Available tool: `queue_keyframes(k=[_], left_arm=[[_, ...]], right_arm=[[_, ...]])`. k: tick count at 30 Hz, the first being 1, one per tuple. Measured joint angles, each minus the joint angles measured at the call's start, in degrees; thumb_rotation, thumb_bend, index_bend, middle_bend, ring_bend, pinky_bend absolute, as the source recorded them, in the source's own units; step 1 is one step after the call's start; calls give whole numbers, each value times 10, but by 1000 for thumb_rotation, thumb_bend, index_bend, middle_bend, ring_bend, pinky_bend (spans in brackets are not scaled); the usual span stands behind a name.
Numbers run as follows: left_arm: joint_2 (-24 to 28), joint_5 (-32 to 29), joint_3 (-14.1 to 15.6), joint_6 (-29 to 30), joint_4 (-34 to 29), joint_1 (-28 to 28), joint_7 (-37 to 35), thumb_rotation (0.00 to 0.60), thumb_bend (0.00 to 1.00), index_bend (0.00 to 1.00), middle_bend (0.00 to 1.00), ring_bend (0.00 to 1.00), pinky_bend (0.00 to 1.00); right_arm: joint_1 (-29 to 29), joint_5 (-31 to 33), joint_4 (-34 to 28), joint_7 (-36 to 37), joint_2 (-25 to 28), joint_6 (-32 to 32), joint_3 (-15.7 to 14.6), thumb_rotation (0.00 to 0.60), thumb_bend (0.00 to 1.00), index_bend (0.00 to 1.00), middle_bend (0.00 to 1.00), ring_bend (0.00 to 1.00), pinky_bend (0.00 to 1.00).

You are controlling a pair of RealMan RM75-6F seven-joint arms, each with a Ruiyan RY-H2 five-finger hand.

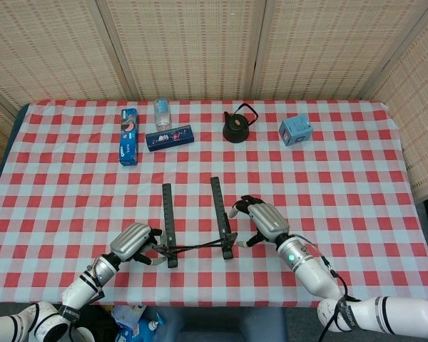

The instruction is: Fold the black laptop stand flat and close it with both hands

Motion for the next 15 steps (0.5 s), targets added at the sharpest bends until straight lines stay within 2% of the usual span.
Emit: queue_keyframes(k=[7, 15], left_arm=[[-2, -4, -1, -6, 1, -1, -3, 599, 240, 596, 1000, 888, 965], [-1, -6, -3, -10, -8, -3, -3, 565, 245, 586, 1000, 888, 966]], right_arm=[[1, 3, 4, 0, -2, -2, 0, 600, 51, 347, 242, 84, 128], [2, 2, 7, 2, -5, -2, 1, 600, 51, 347, 242, 84, 128]])
